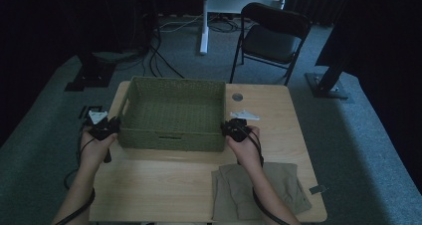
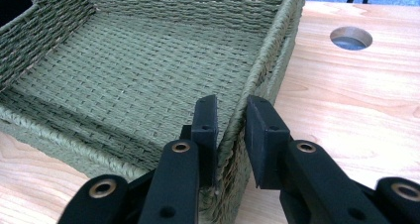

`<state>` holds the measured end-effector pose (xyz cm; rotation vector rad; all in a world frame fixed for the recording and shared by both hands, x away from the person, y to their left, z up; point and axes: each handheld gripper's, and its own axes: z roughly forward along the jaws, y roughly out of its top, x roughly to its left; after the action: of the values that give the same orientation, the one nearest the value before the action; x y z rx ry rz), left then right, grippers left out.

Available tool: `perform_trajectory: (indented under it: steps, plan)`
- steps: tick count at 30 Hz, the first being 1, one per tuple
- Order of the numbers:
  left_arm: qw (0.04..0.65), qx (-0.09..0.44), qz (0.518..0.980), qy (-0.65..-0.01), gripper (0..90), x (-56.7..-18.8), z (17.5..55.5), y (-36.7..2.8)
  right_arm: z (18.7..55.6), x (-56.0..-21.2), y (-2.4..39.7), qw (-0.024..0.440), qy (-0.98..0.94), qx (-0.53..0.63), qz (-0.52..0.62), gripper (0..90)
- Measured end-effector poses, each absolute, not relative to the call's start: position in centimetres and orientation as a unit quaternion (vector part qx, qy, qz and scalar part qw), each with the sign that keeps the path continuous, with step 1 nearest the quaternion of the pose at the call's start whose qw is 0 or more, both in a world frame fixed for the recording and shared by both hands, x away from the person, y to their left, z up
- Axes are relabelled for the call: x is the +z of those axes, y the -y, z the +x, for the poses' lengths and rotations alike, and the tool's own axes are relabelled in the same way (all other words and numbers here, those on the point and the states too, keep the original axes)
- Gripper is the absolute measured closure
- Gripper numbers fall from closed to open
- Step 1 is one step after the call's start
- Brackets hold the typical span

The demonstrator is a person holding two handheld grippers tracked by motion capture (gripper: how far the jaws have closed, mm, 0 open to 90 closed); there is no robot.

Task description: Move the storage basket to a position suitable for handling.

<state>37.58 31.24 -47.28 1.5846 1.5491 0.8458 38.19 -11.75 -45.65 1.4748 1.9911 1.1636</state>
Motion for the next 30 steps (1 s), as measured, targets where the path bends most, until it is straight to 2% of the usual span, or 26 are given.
perform_trajectory:
  steps: [30]
  plan:
    - [0.389,0.306,0.63,-0.599,83.0,-47.3,34.2,-28.7,35.7,-45.5,15.1,0.191,-0.711,0.412,0.537,76.6]
